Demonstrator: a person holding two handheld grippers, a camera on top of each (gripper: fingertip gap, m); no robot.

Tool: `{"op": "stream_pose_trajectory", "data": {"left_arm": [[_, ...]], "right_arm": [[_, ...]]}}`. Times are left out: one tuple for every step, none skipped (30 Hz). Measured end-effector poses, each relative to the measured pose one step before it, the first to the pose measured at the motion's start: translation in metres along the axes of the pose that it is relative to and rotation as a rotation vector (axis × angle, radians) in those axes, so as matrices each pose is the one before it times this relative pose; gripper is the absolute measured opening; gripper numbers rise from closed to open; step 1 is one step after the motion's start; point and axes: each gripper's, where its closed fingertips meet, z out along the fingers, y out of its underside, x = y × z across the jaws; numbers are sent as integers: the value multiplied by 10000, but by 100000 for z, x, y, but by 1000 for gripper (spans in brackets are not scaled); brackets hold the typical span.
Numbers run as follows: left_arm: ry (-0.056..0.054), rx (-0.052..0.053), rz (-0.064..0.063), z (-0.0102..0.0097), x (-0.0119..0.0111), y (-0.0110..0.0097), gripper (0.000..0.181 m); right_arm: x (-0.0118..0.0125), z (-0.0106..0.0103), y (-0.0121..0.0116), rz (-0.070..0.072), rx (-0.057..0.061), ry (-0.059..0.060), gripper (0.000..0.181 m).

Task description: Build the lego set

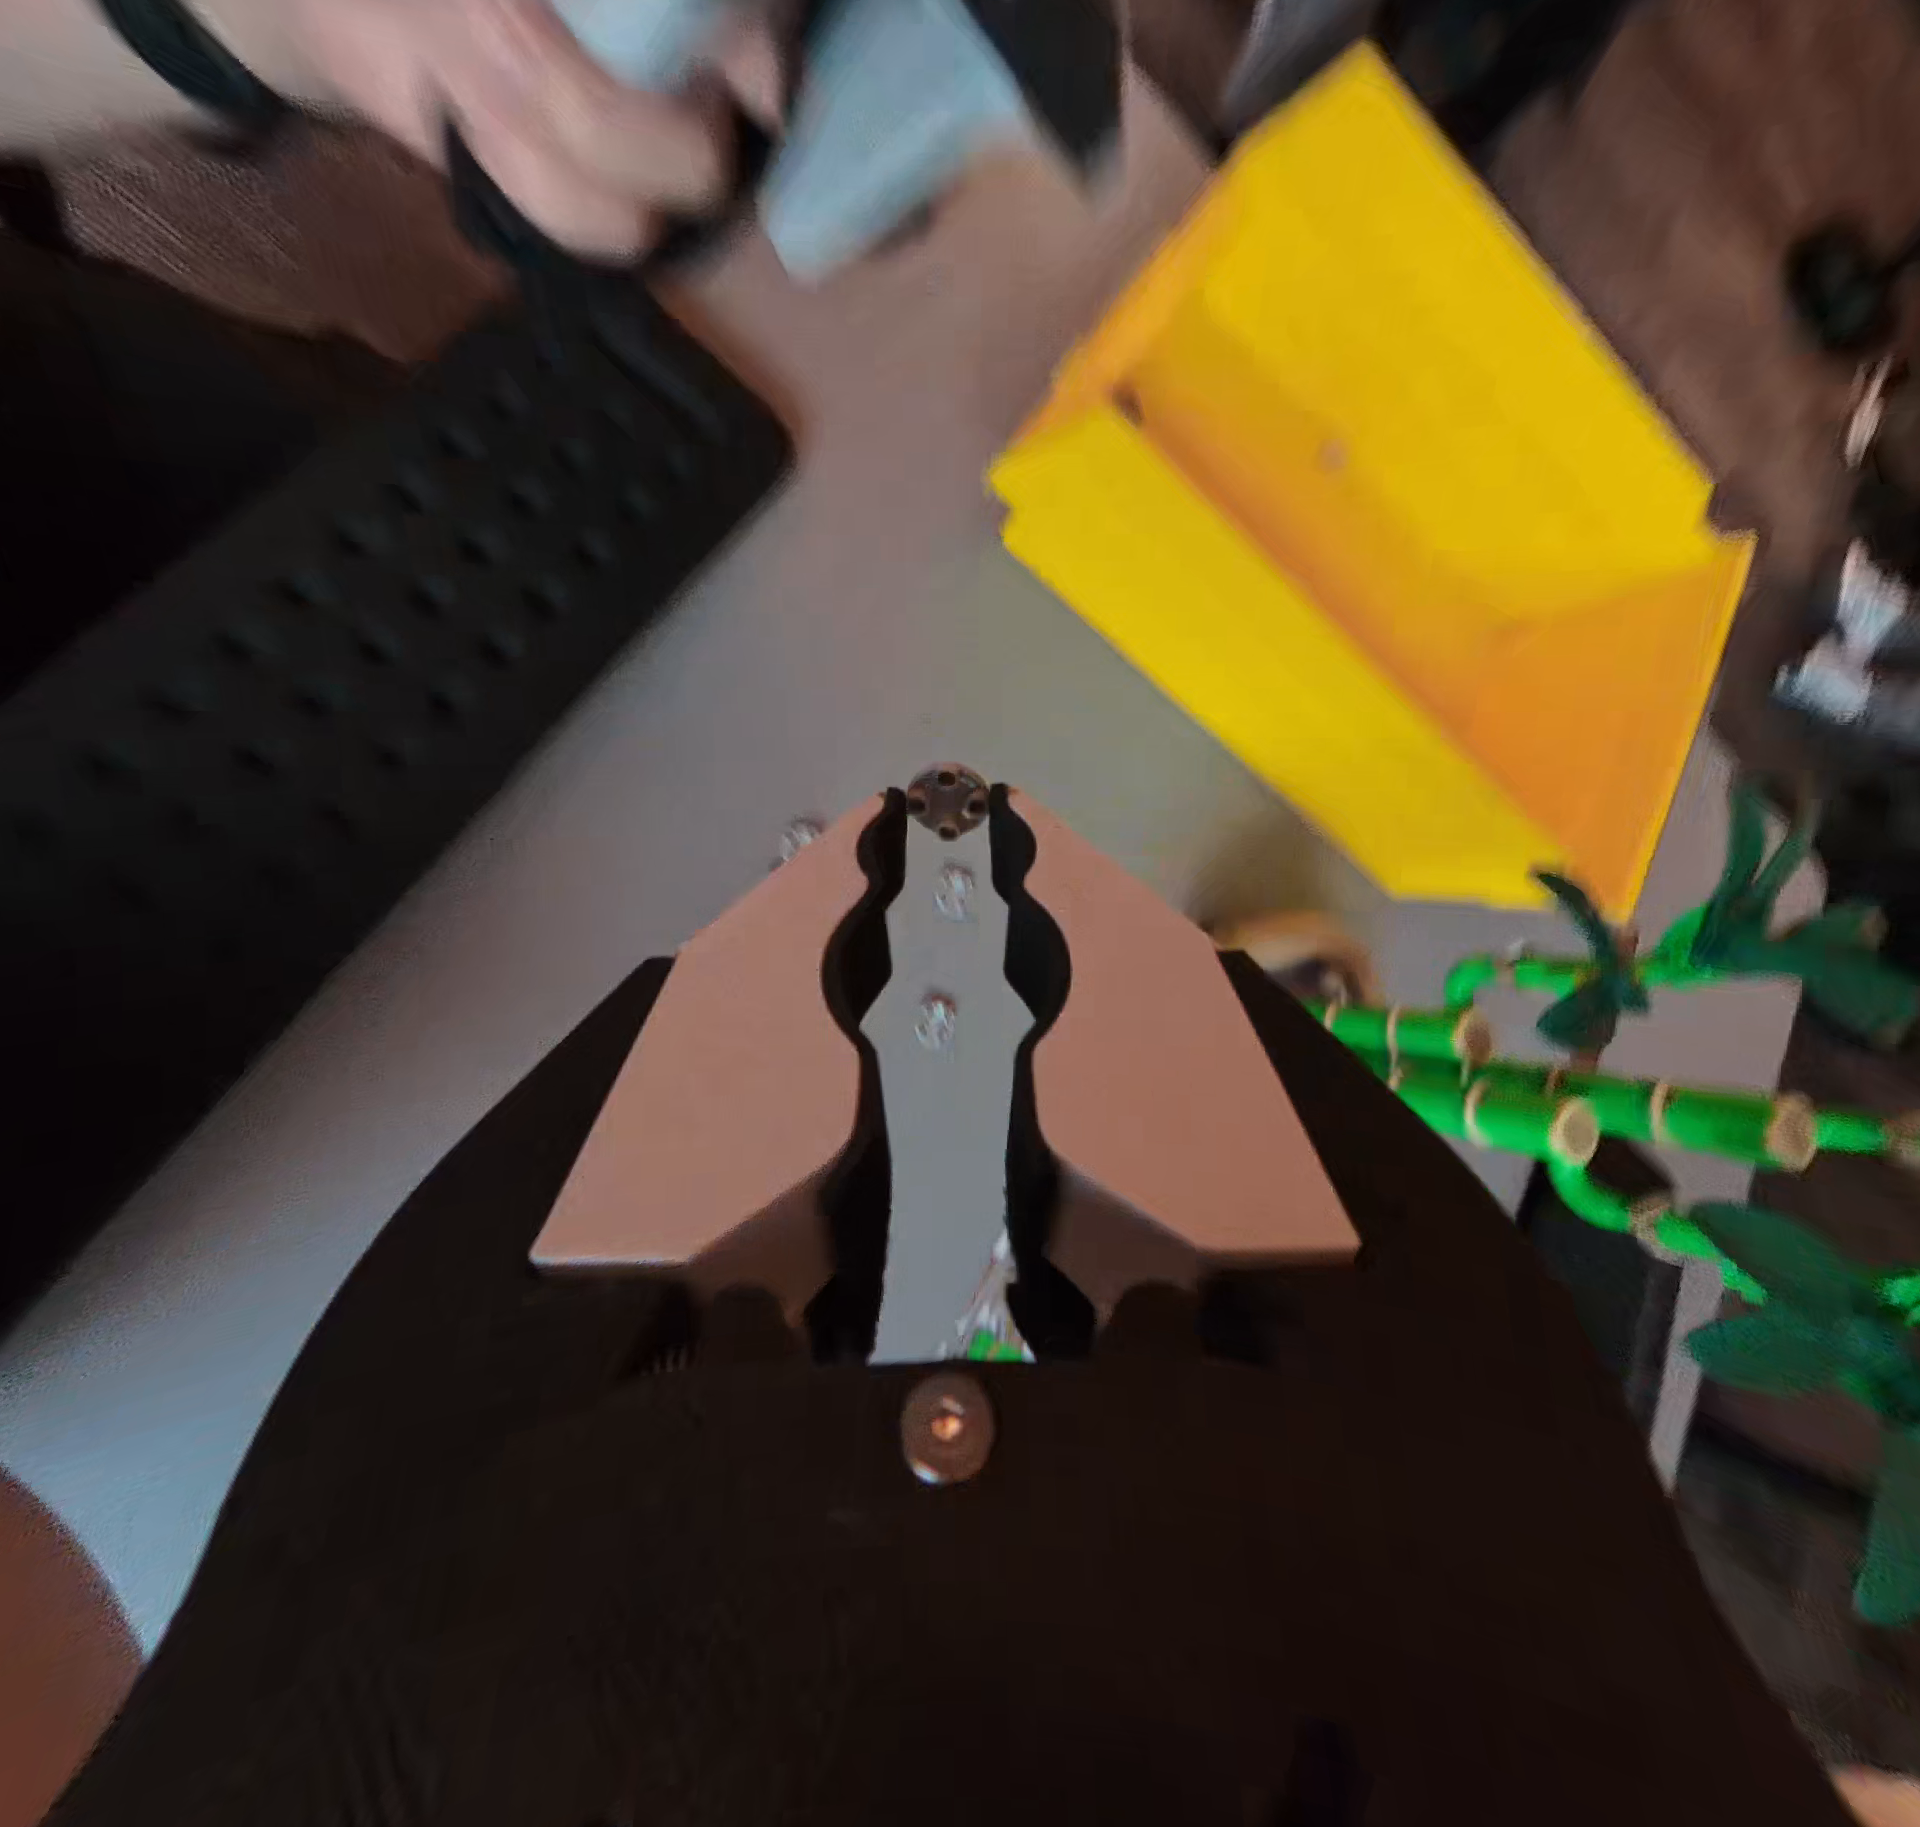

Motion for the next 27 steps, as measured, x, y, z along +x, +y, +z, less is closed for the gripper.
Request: {"op": "stream_pose_trajectory", "data": {"left_arm": [[-179,104,261,-502,61,-482,18],[-130,129,214,-481,117,-522,18],[-94,140,162,-462,145,-525,17],[-67,110,126,-416,156,-475,17],[-68,50,116,-399,133,-371,16],[-91,12,124,-362,109,-298,16],[-103,8,141,-348,90,-260,16],[-105,12,153,-317,99,-235,15],[-103,12,157,-284,96,-206,15],[-82,18,144,-242,120,-203,15],[-47,29,116,-203,154,-187,14],[-22,27,81,-167,166,-169,14],[-12,14,52,-120,140,-135,14],[3,5,37,-92,135,-102,14],[10,-3,37,-68,124,-88,14],[-5,-8,42,-43,85,-62,15],[-23,-7,46,-42,44,-59,14],[-23,4,43,-34,32,-70,14],[-2,20,33,-38,50,-99,14],[11,26,24,-37,64,-115,14],[-2,17,23,-46,29,-89,14],[-17,8,26,-41,5,-59,14],[-12,6,25,-38,11,-42,14],[-1,-1,22,-35,24,-43,14],[-4,-12,23,-14,26,-35,14],[-13,-9,22,-3,-16,-1,14],[-17,1,17,33,-39,26,14]], "right_arm": [[879,992,1529,395,-636,164,15],[245,1064,1109,462,-437,-225,15],[-351,1059,880,445,-347,-558,15],[-232,972,903,350,-399,-437,15],[-44,917,922,276,-443,-277,15],[-117,856,878,231,-440,-298,15],[-64,776,744,221,-383,-259,15],[3,720,605,240,-320,-193,15],[-70,641,571,161,-316,-226,15],[-63,557,452,113,-243,-192,15],[-67,487,381,101,-200,-176,15],[36,430,283,100,-158,-90,15],[147,353,210,52,-133,-2,15],[111,295,140,23,-84,-20,15],[-26,254,48,39,-28,-102,15],[13,216,33,26,-25,-68,15],[90,201,40,24,-33,-15,15],[3,200,63,36,-48,-65,15],[-43,189,93,31,-56,-87,15],[16,180,109,26,-69,-42,15],[43,154,123,38,-69,-30,15],[-3,130,89,41,-46,-53,15],[20,115,58,24,-22,-38,15],[21,87,24,17,-11,-31,15],[-12,74,36,24,-13,-37,15],[19,55,53,22,-27,-15,15],[13,50,38,20,-25,-13,15]]}}
